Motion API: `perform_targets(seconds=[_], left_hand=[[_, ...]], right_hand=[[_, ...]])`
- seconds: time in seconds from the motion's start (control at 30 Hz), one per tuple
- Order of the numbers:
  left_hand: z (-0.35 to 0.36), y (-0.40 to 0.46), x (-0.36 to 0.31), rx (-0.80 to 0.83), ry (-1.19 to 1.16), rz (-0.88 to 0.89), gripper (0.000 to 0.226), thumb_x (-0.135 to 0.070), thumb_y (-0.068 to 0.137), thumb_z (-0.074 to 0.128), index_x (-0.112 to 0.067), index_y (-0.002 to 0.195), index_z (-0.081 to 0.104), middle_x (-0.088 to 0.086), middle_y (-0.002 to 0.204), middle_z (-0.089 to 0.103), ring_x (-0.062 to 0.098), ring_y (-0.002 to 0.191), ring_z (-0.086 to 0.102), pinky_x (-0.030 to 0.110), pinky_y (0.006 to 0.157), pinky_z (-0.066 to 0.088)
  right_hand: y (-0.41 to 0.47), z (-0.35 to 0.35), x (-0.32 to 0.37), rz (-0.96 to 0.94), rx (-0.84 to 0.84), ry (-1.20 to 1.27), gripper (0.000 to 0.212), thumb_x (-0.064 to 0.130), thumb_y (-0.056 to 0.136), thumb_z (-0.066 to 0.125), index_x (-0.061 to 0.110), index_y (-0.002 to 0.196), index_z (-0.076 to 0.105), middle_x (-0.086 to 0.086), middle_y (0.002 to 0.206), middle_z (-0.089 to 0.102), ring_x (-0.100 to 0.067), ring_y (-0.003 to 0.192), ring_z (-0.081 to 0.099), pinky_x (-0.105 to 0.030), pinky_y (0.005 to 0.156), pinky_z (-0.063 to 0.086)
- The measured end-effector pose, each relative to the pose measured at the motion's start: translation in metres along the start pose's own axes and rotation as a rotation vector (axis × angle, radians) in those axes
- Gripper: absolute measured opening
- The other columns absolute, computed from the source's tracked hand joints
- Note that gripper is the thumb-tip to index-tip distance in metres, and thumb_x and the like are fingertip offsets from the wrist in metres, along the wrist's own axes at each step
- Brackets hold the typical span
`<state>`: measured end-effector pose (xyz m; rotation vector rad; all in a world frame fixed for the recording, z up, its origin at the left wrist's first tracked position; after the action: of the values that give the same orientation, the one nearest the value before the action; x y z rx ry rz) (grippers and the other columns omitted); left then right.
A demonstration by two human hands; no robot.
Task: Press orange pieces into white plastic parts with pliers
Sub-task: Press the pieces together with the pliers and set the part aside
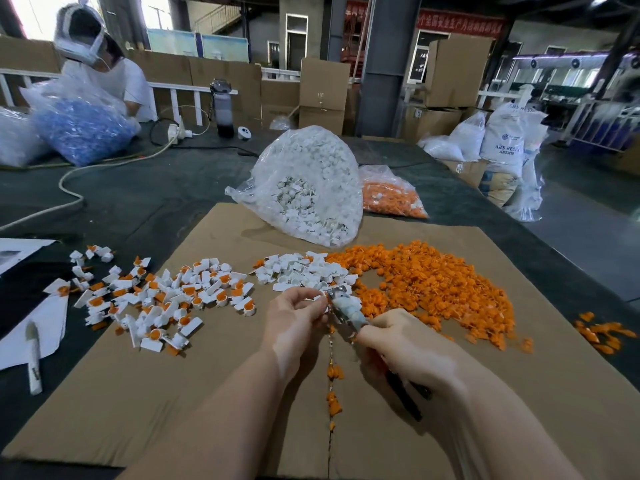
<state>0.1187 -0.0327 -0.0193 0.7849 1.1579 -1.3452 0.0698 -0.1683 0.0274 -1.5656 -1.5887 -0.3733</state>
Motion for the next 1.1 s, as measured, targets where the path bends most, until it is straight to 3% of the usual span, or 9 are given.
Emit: perform_targets(seconds=[0.2,0.37,0.53,0.67,0.73,0.83,1.0,1.1], left_hand=[[-0.002,0.001,0.001,0.006,0.023,-0.011,0.005,-0.001,0.088,0.06,-0.007,0.087,0.06,0.012,0.076,0.062,0.009,0.053,0.058,0.02,0.051,0.052],[-0.002,-0.001,-0.001,0.005,0.062,-0.002,0.006,0.0,0.088,0.058,-0.005,0.087,0.059,0.016,0.079,0.061,0.014,0.059,0.057,0.024,0.057,0.052],[-0.002,-0.005,-0.004,0.013,0.09,0.02,0.005,0.0,0.089,0.057,-0.002,0.093,0.059,0.022,0.087,0.062,0.017,0.065,0.058,0.026,0.062,0.052],[-0.002,-0.004,-0.003,0.013,0.063,0.011,0.005,-0.001,0.089,0.057,-0.002,0.093,0.059,0.02,0.086,0.063,0.016,0.065,0.059,0.021,0.054,0.053],[-0.003,-0.004,-0.002,0.02,0.046,0.011,0.007,-0.002,0.089,0.058,-0.002,0.095,0.059,0.018,0.082,0.065,0.015,0.062,0.06,0.02,0.052,0.053],[-0.004,-0.004,-0.005,0.033,0.171,0.114,0.01,-0.005,0.086,0.064,-0.005,0.096,0.063,0.009,0.075,0.066,0.013,0.062,0.062,0.021,0.058,0.051],[0.005,-0.01,-0.011,0.093,0.499,0.29,0.016,-0.014,0.091,0.059,-0.022,0.098,0.071,-0.013,0.097,0.064,-0.002,0.094,0.055,-0.001,0.073,0.038],[0.008,-0.013,-0.013,0.11,0.518,0.289,0.021,-0.011,0.093,0.055,-0.023,0.099,0.071,-0.018,0.095,0.061,-0.008,0.089,0.052,-0.01,0.071,0.032]], right_hand=[[0.0,0.002,-0.001,0.034,0.019,-0.006,0.019,0.017,0.087,0.048,0.011,0.069,0.051,-0.002,0.059,0.054,-0.011,0.043,0.045,-0.016,0.041,0.031],[0.005,0.004,0.0,0.013,-0.058,-0.081,0.019,0.017,0.087,0.049,0.012,0.069,0.046,-0.007,0.062,0.048,-0.02,0.052,0.042,-0.028,0.054,0.032],[0.008,0.002,0.0,-0.043,-0.184,-0.224,0.032,0.02,0.089,0.052,0.022,0.061,0.036,0.003,0.056,0.038,-0.011,0.047,0.034,-0.023,0.046,0.025],[0.008,0.001,-0.007,-0.071,-0.24,-0.181,0.019,0.032,0.085,0.058,0.018,0.073,0.052,0.002,0.067,0.049,-0.013,0.056,0.043,-0.025,0.051,0.03],[0.006,-0.006,-0.014,-0.062,-0.293,-0.119,0.026,0.042,0.081,0.063,0.017,0.077,0.056,0.003,0.07,0.051,-0.012,0.058,0.046,-0.025,0.052,0.032],[0.002,-0.03,-0.025,-0.025,-0.486,-0.179,0.029,0.049,0.079,0.064,0.021,0.085,0.056,0.005,0.084,0.055,-0.013,0.073,0.052,-0.029,0.061,0.042],[-0.005,-0.068,-0.044,0.093,-0.775,-0.47,0.04,0.055,0.079,0.061,0.02,0.099,0.057,0.003,0.09,0.055,-0.019,0.09,0.053,-0.028,0.063,0.039],[-0.002,-0.073,-0.056,0.131,-0.811,-0.631,0.05,0.063,0.078,0.058,0.019,0.102,0.059,0.002,0.096,0.058,-0.018,0.098,0.053,-0.028,0.07,0.044]])
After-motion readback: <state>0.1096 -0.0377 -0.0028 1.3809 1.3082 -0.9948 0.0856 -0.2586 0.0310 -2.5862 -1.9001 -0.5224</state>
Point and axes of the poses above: each hand's wrist, its own y-axis towards the middle knuckle, its own z-axis out of the palm, x = y × z, the point moved 8 cm from there along y, towards the middle knuckle
